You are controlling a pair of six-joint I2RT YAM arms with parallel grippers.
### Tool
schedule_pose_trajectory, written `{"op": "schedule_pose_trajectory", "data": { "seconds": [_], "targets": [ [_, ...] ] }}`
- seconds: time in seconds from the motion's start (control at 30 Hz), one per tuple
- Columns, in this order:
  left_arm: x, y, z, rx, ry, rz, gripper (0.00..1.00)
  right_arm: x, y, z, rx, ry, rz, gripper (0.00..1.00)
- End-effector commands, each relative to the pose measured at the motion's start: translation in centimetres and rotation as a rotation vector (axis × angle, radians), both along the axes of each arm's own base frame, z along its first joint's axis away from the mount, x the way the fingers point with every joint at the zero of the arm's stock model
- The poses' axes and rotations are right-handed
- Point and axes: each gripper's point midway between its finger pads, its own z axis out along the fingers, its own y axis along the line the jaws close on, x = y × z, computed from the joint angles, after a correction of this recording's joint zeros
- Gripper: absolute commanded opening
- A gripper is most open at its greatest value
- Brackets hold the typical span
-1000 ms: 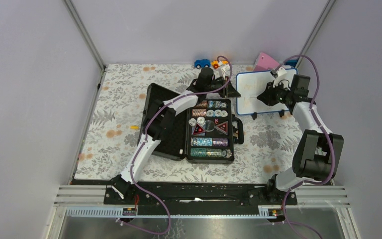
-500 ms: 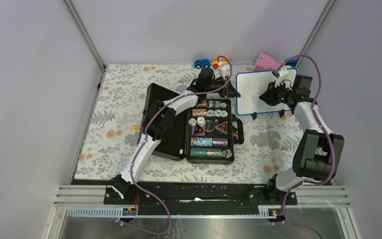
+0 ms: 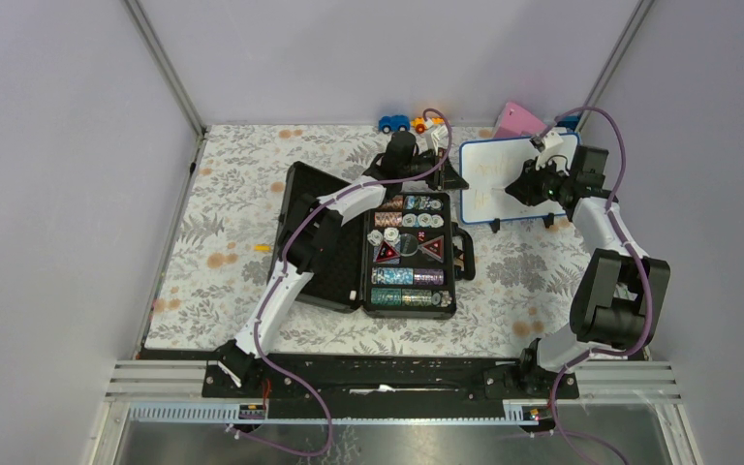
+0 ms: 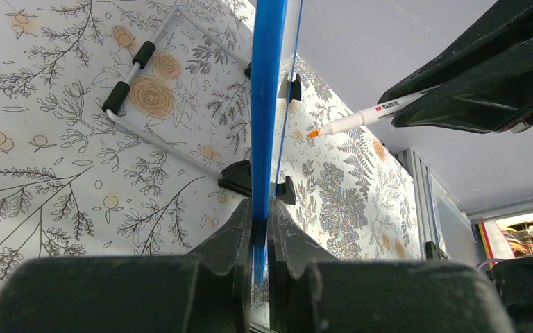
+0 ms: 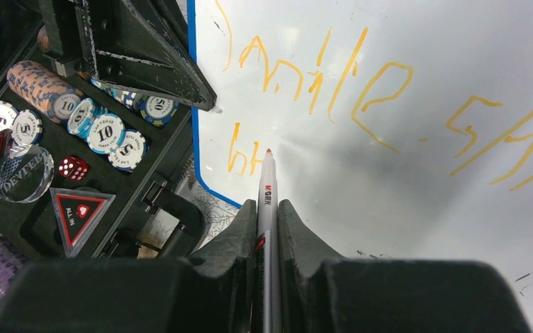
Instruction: Write a sentence on the whiteboard
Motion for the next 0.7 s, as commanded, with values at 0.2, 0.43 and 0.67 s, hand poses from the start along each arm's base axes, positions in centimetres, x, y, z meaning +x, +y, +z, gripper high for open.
{"op": "schedule_pose_trajectory", "data": {
  "seconds": [0.2,0.43,0.67],
  "targets": [
    [0.7,1.22,3.71,-0.024,-0.052,0.016,0.0,0.88,-0.52,1.48,-0.001,-0.037,-0.004,0.0],
    [0.71,1.19,3.7,-0.024,-0.051,0.014,0.0,0.92,-0.81,1.57,0.018,-0.035,-0.005,0.0],
    [0.67,1.18,3.46,-0.026,-0.043,0.013,0.0,0.66,-0.45,0.64,0.038,-0.022,0.009,0.0]
  ]
}}
